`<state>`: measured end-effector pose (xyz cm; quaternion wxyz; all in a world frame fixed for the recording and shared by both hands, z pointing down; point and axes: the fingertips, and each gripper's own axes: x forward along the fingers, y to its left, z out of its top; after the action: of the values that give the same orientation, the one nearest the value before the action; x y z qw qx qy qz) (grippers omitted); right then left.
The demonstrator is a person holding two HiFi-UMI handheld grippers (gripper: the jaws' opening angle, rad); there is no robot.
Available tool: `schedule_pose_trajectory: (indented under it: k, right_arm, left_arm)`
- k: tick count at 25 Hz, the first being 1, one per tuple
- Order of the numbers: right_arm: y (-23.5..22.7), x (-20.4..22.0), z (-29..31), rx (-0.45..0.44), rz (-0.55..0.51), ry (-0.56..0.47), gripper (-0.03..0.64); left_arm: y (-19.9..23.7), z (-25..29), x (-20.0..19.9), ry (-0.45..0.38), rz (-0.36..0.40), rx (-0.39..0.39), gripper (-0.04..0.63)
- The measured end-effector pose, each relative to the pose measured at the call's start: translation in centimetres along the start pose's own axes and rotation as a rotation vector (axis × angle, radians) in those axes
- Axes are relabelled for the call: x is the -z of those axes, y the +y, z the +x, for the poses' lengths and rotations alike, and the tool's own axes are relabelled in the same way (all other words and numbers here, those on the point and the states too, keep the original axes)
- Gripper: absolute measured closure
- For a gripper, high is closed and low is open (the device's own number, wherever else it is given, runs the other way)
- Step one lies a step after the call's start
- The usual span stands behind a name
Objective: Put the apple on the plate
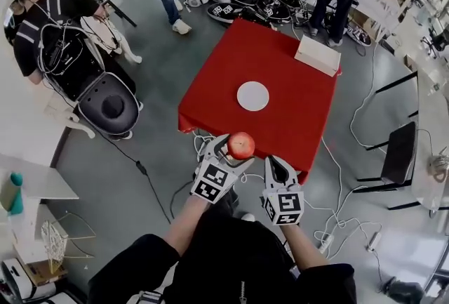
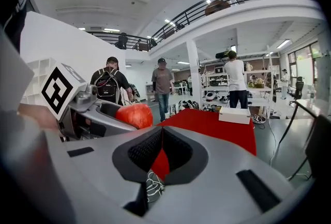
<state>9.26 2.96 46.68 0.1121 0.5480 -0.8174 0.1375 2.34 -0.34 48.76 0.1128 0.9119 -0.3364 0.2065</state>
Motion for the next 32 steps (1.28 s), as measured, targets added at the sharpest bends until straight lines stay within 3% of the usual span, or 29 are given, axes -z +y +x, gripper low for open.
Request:
schedule_pose_trajectory:
  k: [9, 17, 32]
  right_arm:
    - [-2.2, -3.3, 7.8, 0.063, 0.016, -0.002, 0.605]
    - [-5.2, -4.6, 11.2, 0.097, 0.039, 0.008, 0.604]
    - [-10.5, -4.3, 17.2, 0.064, 0.057, 0.045, 0.604]
  left_arm:
    - [7.4, 4.7, -3.3, -0.004, 0.044, 0.057, 0.196]
    - [10.1, 8.6, -5.0, -0.001, 0.043, 0.076, 0.196]
    - [14.2, 15.9, -5.1, 0.021, 0.024, 0.033, 0.196]
